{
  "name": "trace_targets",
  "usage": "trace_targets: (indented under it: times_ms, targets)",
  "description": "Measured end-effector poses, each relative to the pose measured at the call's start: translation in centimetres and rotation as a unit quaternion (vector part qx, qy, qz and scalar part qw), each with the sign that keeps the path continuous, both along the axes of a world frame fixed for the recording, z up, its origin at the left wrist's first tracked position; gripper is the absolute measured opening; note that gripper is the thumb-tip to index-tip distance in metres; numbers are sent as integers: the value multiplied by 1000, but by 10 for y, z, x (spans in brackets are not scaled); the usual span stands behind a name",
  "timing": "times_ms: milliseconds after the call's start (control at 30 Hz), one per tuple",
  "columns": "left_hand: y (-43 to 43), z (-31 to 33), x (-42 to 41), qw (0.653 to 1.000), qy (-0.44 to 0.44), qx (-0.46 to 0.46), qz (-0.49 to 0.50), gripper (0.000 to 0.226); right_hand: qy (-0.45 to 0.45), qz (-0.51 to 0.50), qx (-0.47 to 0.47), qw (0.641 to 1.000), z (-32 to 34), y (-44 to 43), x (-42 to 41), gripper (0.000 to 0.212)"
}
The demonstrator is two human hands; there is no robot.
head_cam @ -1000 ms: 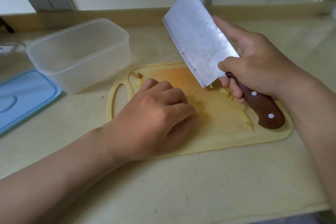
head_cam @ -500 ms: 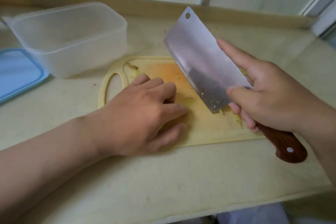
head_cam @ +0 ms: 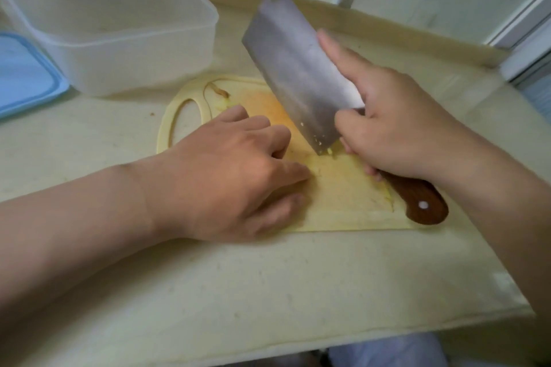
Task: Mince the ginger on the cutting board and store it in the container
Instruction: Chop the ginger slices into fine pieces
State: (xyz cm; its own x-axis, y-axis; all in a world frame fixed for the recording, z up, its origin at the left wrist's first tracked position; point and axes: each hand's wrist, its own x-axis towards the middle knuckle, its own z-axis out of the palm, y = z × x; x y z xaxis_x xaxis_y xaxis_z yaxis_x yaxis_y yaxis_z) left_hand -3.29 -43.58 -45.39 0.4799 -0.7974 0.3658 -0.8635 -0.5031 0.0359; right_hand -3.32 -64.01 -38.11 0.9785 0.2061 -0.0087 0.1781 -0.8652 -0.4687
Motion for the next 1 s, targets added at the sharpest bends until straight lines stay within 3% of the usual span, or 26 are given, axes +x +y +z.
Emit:
trace_targets:
  times_ms: [167, 400, 633, 800, 1000]
  targets:
    - [1, 2, -1, 1000, -12, 15, 12, 46, -41, -43, 21, 998, -5, -14, -46, 92]
    - [0, 2, -1, 999, -28, 22, 6, 50, 8, 48, -102, 994, 12, 3, -5, 92]
    - [0, 3, -3, 999, -44, 28, 7, 52, -25, -9, -19, 999, 1, -10, -35, 93]
    - [0, 4, -2, 998, -49, 35, 3, 54, 40, 25, -79, 996, 17, -10, -34, 94]
    - [0, 3, -5, 1000, -23, 14, -5, 62, -10, 39, -77, 996, 7, 13, 0, 92]
